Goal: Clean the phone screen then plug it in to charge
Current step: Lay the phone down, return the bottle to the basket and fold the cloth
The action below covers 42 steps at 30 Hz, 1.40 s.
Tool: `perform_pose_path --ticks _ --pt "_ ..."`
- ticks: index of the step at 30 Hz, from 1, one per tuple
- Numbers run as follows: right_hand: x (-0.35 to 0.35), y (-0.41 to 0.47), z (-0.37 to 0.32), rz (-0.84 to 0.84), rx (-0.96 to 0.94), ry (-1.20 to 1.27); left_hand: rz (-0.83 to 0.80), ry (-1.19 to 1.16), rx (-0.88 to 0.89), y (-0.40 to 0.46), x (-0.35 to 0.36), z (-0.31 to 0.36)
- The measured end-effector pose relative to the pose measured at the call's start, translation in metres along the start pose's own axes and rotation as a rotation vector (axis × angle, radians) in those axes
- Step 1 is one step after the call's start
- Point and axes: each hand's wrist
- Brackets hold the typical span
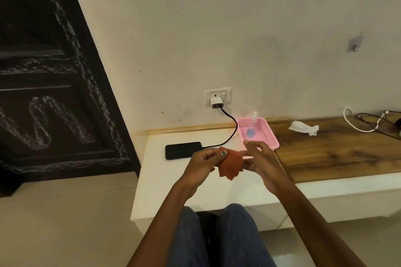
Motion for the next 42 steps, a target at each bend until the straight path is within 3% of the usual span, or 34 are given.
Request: perform_pose_path --ticks 4,11,18,28,33,38,42 --pt "0.004 -0.011 0.015 0.022 0.027 0.016 0.028 -0.027 -0.011 0.003 0.002 -0.002" --pt "0.006 -0.021 0.015 0.021 -0.167 -0.017 0.098 0.017 0.010 0.004 0.000 -0.008" --pt "0.005 -0.019 0.014 -0.021 -0.185 -0.006 0.291 0.132 0.106 0.007 -0.002 -0.007" --pt "0.001 -0.014 0.021 -0.077 -0.037 0.052 0.113 0.185 0.139 0.006 -0.004 0.000" --pt "-0.002 -0.015 0.023 0.005 -0.168 0.001 0.092 0.301 0.155 0.005 -0.004 -0.001" --pt "0.002 -0.019 0.022 0.101 -0.348 -0.192 0.292 0.565 0.268 0.008 0.001 -0.007" --pt "0.003 -0.020 0.020 0.177 -0.431 -0.304 0.318 0.634 0.396 0.009 0.005 -0.003"
Point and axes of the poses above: each hand's wrist, its own y-axis towards the middle knuckle, its own x-axis out of the palm, z = x × y, and after that the axes turned 11 degrees about z, right-handed
